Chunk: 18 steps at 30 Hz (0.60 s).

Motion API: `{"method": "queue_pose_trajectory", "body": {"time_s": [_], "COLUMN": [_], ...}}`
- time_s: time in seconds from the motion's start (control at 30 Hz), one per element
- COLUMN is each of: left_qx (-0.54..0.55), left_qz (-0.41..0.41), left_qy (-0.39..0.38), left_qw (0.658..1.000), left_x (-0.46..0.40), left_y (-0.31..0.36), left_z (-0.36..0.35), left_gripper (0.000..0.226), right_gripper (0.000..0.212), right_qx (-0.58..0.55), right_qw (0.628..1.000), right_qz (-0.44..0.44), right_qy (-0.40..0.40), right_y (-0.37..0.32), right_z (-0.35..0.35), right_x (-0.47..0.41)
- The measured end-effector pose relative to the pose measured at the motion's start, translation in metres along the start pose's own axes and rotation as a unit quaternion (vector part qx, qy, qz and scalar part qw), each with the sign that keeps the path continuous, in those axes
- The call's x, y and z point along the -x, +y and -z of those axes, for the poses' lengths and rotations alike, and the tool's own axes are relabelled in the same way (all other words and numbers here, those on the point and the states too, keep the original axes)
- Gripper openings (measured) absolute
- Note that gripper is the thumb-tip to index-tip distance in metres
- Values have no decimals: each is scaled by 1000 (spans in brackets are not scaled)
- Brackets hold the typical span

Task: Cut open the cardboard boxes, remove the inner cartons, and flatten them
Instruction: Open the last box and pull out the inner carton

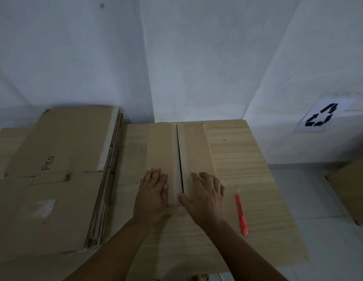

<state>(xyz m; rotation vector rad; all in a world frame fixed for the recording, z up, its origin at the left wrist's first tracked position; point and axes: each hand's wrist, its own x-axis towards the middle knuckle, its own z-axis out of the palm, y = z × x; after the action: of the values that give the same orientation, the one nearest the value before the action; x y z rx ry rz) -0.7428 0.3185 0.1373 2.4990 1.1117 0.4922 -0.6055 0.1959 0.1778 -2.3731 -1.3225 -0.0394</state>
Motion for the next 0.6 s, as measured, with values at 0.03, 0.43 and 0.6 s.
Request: {"method": "queue_pose_trajectory", "body": {"time_s": [0.03, 0.43, 0.6], "left_qx": [-5, -13, -20], "left_qz": [-3, -14, -67], "left_qy": [2, 2, 64], "left_qw": [1000, 1000, 996], "left_x": [0, 1, -16], "left_y": [0, 5, 2], "left_z": [0, 2, 16], "left_gripper": [54, 51, 41], "right_gripper": [64, 19, 47], "right_qx": [-5, 27, 5], "right_qw": [1000, 998, 997], "right_qz": [10, 42, -17], "right_qy": [17, 34, -71], "right_y": [1, -14, -18], "right_z": [2, 17, 19], "right_x": [0, -7, -37]}}
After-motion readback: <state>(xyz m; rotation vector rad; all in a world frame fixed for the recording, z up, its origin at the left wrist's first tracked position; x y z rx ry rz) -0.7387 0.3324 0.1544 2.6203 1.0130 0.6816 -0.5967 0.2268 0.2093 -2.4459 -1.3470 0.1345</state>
